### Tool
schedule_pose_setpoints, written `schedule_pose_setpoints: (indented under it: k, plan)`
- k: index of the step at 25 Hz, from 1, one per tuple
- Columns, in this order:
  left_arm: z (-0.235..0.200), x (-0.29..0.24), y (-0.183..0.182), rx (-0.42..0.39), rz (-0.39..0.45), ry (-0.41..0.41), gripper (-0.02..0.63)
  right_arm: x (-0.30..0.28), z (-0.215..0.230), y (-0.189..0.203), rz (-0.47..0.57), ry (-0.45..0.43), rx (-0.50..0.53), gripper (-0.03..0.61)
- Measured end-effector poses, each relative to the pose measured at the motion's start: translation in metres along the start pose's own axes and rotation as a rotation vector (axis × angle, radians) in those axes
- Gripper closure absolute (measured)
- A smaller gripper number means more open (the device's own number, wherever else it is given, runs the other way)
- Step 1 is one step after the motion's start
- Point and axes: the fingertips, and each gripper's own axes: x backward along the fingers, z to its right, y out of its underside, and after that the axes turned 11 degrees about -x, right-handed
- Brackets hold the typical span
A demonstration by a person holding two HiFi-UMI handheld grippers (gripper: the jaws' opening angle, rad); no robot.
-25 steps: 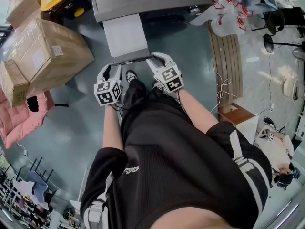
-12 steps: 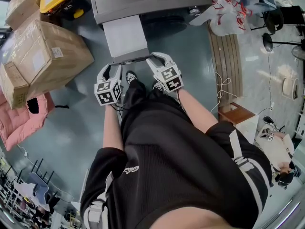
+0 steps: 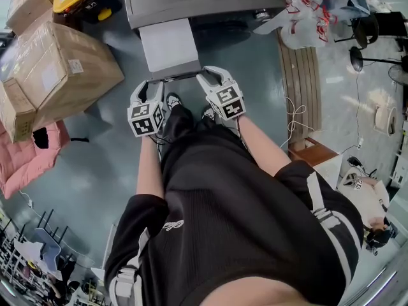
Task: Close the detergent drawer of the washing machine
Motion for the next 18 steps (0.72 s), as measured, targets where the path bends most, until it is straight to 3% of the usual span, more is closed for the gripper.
schedule_pose_setpoints:
  k: [18]
  plan:
    - [-0.0055,-0.0065,-0.0052,0.009,-0.001,-0.009,0.397,-0.0067,0.0016,-0.0062,-0.016,0.014,-0.013,0.460]
